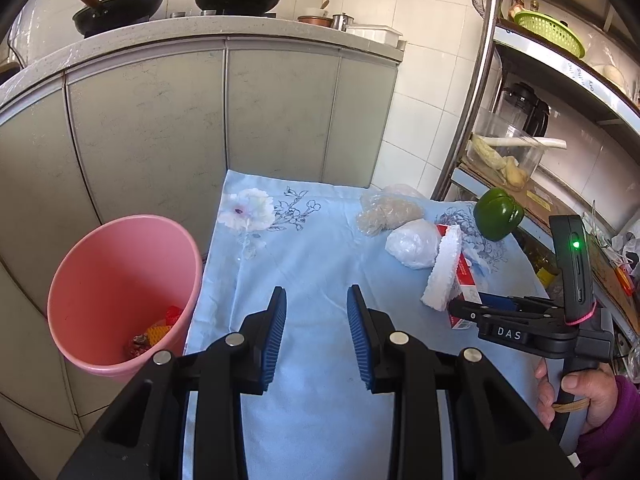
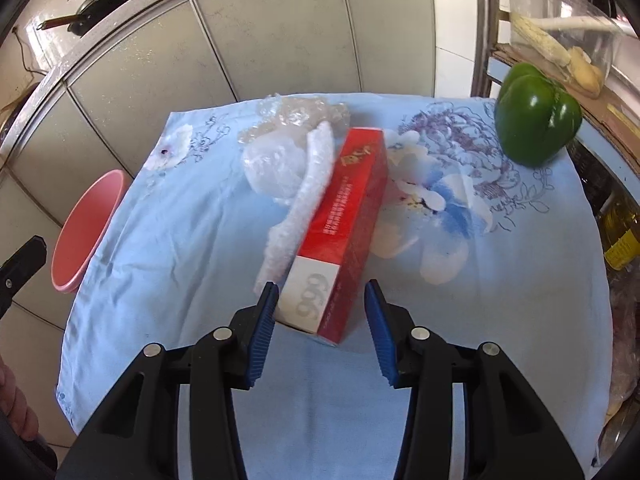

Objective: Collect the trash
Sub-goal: 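Grasp the white foam strip with the left tool while the right tool grasps the red box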

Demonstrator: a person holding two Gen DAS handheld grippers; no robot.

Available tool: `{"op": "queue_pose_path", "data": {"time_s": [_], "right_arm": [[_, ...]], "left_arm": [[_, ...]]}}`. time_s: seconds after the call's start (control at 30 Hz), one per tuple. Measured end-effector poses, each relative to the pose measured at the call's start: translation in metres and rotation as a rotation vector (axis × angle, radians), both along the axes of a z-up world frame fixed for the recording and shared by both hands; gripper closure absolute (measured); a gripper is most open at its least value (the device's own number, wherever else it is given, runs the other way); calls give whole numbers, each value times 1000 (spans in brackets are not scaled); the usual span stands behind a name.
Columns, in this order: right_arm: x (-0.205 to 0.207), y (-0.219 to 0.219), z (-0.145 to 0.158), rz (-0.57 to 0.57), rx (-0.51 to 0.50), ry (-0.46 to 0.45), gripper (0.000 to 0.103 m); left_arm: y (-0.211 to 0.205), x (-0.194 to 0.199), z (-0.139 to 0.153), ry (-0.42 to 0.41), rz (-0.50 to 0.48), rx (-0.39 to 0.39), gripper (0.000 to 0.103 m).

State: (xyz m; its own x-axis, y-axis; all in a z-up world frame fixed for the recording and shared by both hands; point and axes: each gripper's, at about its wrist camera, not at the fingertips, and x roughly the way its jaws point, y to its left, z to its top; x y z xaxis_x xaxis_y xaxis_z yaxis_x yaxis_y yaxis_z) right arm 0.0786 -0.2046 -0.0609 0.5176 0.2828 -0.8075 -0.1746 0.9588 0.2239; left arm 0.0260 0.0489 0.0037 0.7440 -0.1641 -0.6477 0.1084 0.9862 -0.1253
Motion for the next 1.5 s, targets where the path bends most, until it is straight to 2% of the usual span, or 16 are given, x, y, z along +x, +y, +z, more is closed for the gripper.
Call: {"op": "queue_pose_path", "data": {"time_s": [0.03, 0.1, 0.17, 0.37, 0.5, 0.63, 0.8, 1.03, 1.07, 1.1, 1.17, 1.27, 1.43, 1.5], "right_arm": [[0, -5, 0, -7, 17, 2, 72], [-1, -14, 2, -26, 19, -8, 78], [-4, -23, 6, -38, 15, -24, 80], [-19, -59, 7, -114, 3, -29, 80], [-32, -79, 7, -151, -1, -21, 80], [-42, -87, 5, -154, 14, -7, 80], [-43, -88, 2, -126, 34, 2, 79], [-43, -93, 0, -102, 67, 23, 77], [-45, -95, 2, -102, 69, 15, 73], [-46, -96, 3, -104, 71, 10, 68], [-49, -101, 5, -107, 80, 0, 66], [-51, -106, 8, -107, 82, -7, 66], [-49, -109, 15, -104, 93, -23, 66], [-46, -109, 20, -103, 90, -35, 66]], "left_arm": [[-2, 2, 0, 2, -8, 3, 73], [-9, 5, -1, 7, -29, 7, 72], [-18, 11, -3, 16, -58, 4, 73], [-53, 32, -17, 93, -173, -41, 72], [-86, 49, -31, 160, -259, -29, 72], [-119, 62, -40, 197, -337, -1, 72], [-155, 73, -43, 208, -423, -14, 72], [-171, 102, -66, 215, -369, 127, 72], [-170, 106, -70, 225, -362, 138, 72], [-169, 109, -73, 237, -357, 142, 70], [-168, 112, -75, 266, -365, 108, 66], [-176, 108, -76, 282, -402, 84, 66], [-189, 96, -79, 247, -411, 143, 66], [-187, 92, -77, 243, -418, 125, 69]]}}
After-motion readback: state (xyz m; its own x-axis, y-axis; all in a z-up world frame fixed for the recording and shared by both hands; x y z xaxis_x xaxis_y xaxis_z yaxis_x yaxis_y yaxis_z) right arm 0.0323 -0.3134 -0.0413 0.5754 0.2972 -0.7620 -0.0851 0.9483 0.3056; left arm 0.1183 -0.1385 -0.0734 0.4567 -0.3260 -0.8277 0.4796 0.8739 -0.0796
